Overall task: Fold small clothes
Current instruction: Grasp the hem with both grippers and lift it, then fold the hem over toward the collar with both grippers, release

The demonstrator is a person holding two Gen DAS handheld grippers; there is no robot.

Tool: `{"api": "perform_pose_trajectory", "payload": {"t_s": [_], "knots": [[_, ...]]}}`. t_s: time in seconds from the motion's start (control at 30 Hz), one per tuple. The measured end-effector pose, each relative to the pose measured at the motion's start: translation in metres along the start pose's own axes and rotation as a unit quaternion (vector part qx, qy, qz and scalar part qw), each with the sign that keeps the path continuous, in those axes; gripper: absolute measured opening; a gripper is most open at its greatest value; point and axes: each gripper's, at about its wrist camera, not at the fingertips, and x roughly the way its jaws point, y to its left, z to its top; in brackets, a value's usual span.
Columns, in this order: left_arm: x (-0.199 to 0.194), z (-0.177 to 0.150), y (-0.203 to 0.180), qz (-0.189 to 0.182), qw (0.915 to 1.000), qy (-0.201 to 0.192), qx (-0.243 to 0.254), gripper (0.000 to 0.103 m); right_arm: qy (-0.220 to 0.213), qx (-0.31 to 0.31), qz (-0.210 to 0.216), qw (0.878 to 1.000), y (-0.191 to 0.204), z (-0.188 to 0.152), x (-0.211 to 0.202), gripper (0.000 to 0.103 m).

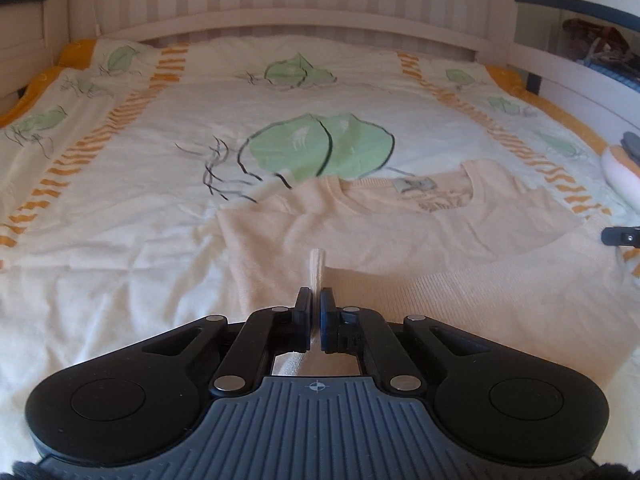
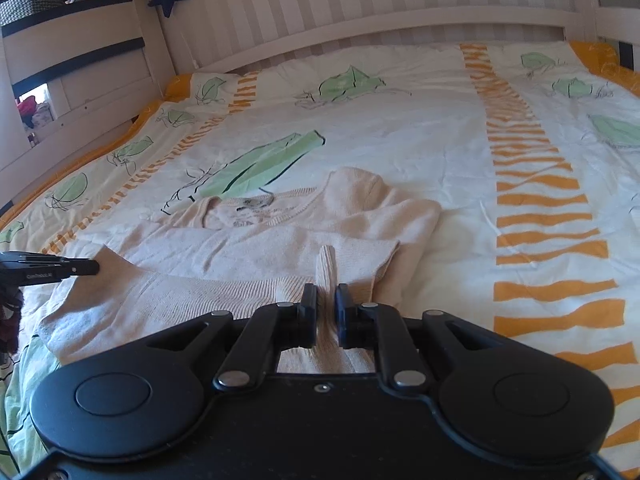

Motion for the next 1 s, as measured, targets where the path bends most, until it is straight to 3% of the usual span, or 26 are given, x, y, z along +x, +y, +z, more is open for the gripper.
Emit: {"api": "perform_pose_trajectory", "payload": {"t_s": [0.23,0.4,0.53,0.7,0.9,1.0], "knots": [[-0.030,0.035,0.007,0.013,0.9974,-0.071,0.005,0.004,-0.056,-0.020,-0.009,0.998,0.003,0.035,-0.007,0.015],[-0.006,0.074,0.021,0.022,0.9951,-0.096,-0.002,0.004,-0.075,0.000,-0.021,0.997,-0.014,0.073,0.026,0.015],[0.045,0.092,0.034,0.030,0.9970,-0.069,-0.020,0.004,-0.046,0.018,-0.033,0.998,-0.030,0.089,0.075,0.015],[0.104,0.082,0.032,0.042,0.9991,-0.007,-0.006,0.004,0.013,-0.003,-0.058,0.998,-0.035,0.079,0.124,0.015],[0.133,0.064,0.042,0.065,0.9975,0.023,-0.015,0.005,0.049,-0.012,-0.081,0.995,-0.040,0.060,0.143,0.015],[0.143,0.061,0.043,0.066,0.9965,0.050,0.000,0.007,0.047,-0.008,-0.088,0.995,-0.042,0.057,0.143,0.015]]}}
